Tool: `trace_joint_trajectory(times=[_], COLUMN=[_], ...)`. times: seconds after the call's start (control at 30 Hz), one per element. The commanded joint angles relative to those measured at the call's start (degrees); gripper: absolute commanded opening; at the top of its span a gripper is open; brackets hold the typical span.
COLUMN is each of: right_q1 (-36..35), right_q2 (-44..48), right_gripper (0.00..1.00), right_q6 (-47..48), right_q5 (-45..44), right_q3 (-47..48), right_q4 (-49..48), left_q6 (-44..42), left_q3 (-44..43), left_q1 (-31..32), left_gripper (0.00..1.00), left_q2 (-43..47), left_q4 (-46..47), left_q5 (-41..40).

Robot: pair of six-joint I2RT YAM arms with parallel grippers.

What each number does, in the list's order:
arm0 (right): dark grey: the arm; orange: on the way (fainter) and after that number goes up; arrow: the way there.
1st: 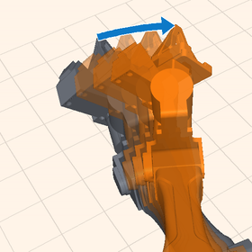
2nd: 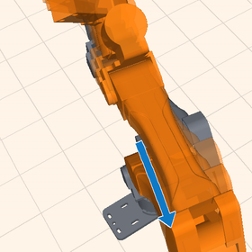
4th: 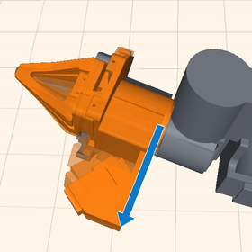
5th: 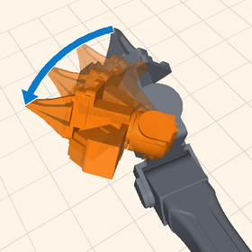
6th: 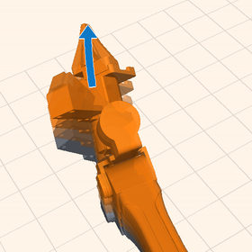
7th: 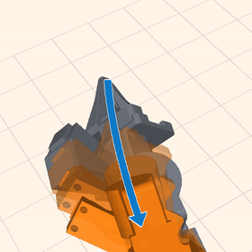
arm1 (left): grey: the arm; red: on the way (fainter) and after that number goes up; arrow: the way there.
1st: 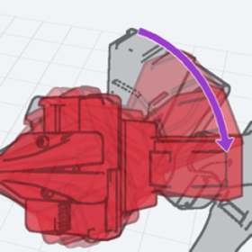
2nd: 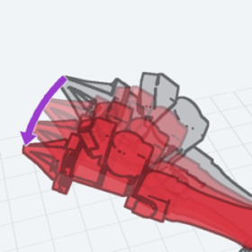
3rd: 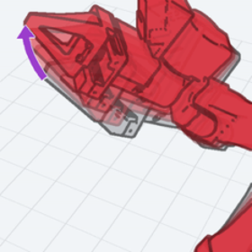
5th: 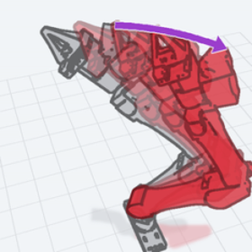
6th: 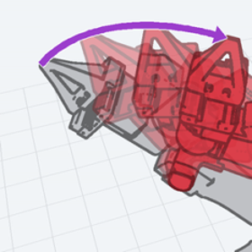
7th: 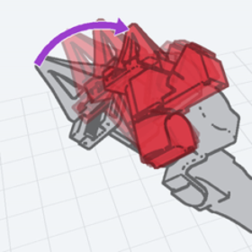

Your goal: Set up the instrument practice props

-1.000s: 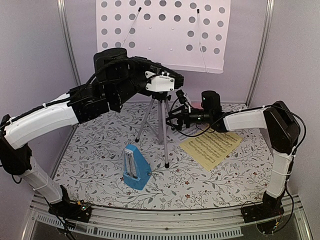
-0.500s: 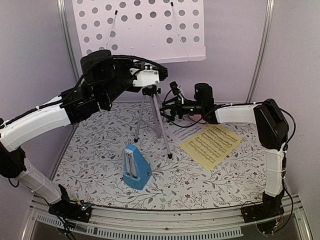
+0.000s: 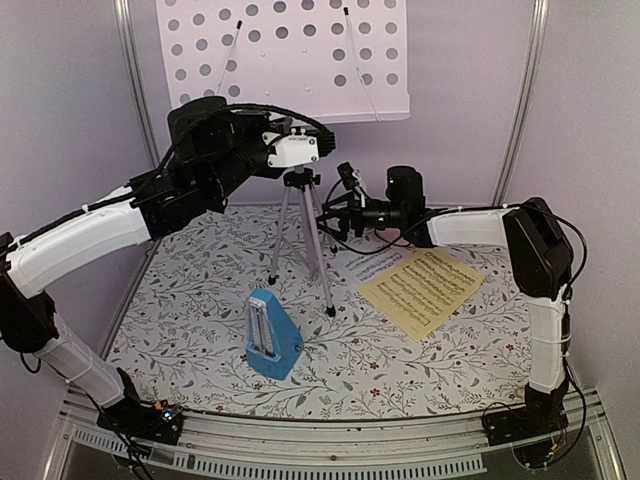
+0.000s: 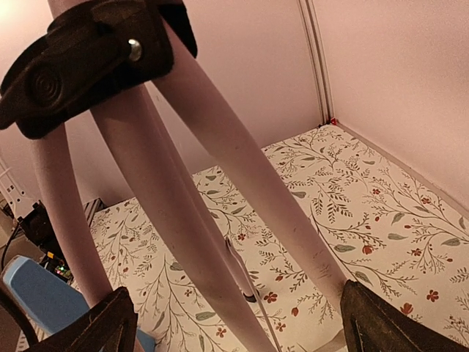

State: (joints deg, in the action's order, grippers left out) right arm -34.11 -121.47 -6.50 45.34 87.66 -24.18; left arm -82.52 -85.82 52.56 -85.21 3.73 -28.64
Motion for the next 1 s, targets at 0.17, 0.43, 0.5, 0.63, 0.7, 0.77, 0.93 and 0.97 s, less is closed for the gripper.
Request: trace_joint_trajectory(times=[0.17,0.43,0.5,0.63,0.7,0.77,0.93,0.97], right_q1=[0.18,0.23,0.18,0.18,0.16,0.23,0.18,0.17], right_q2=[-3.63,-4.47,-4.38,-4.04,-3.37,-2.17,0.35,0.64], right_gripper=[0.99,0.99,0.99,0.99,0.99,0.99,0.99,0.99], right_q6=[1.24,1.60,1.73,1.69,1.54,1.72,2.71,2.72], right_q5=[0.77,1.00,1.12,1.53,1.85,1.79,1.80,1.98], right_q3=[1.65,2.17,2.08,1.50,0.82,-0.48,-3.15,-3.38], right_q4=[-1.83,-1.62,-1.42,-1.36,-1.35,-1.38,-1.47,-1.43], left_q6=[1.12,-0.03,0.17,-0.18,0.05,0.14,0.40,0.49], left_q3=[-5.33,-5.56,-5.51,-4.62,-4.36,-4.15,-2.50,-1.78], left_q1=[0.28,0.47,0.38,0.36,0.44,0.44,0.57,0.66], left_gripper=[0.00,0.03,0.04,0.06,0.07,0.08,0.12,0.12], left_q2=[-1.78,-2.37,-2.57,-2.83,-2.86,-2.79,-1.90,-1.52], left_q4=[7.49,7.04,6.85,6.94,7.16,7.32,7.83,7.87], left_q5=[2.90,3.35,3.21,2.56,2.46,2.38,1.72,1.52])
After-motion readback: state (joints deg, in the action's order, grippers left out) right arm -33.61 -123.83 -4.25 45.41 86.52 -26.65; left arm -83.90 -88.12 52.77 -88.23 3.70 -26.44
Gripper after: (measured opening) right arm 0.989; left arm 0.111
